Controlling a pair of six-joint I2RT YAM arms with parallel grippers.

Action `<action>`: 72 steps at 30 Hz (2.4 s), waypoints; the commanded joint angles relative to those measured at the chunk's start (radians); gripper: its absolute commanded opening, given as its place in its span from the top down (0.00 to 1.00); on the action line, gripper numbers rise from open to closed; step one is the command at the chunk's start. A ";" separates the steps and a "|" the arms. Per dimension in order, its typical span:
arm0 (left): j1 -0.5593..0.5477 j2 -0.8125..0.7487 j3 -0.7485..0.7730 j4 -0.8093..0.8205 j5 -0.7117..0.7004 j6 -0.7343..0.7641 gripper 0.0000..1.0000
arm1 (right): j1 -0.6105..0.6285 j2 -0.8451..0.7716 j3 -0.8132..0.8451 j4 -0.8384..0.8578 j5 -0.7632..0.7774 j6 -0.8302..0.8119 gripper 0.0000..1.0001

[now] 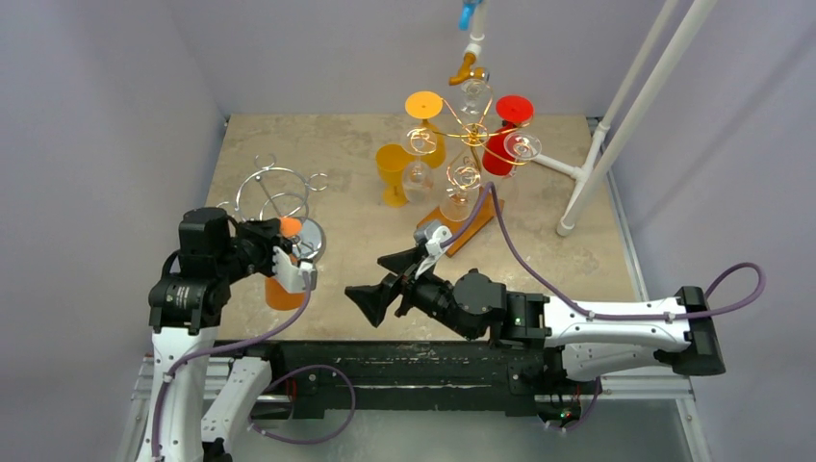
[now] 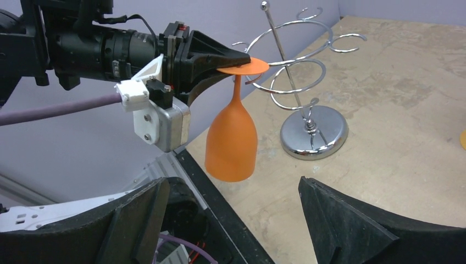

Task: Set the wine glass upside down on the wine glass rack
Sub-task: Turn the wine glass upside down at the wine rack.

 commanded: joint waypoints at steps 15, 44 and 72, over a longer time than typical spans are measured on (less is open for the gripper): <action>-0.002 0.082 0.046 0.014 -0.125 0.125 0.90 | -0.034 -0.059 -0.018 0.026 0.019 0.031 0.01; -0.002 0.316 0.600 -0.402 -0.045 0.024 0.30 | -0.043 -0.146 0.014 -0.092 0.048 0.035 0.01; -0.002 0.517 0.605 -0.028 -0.290 -1.211 0.46 | -0.061 0.010 0.228 -0.375 0.104 0.103 0.11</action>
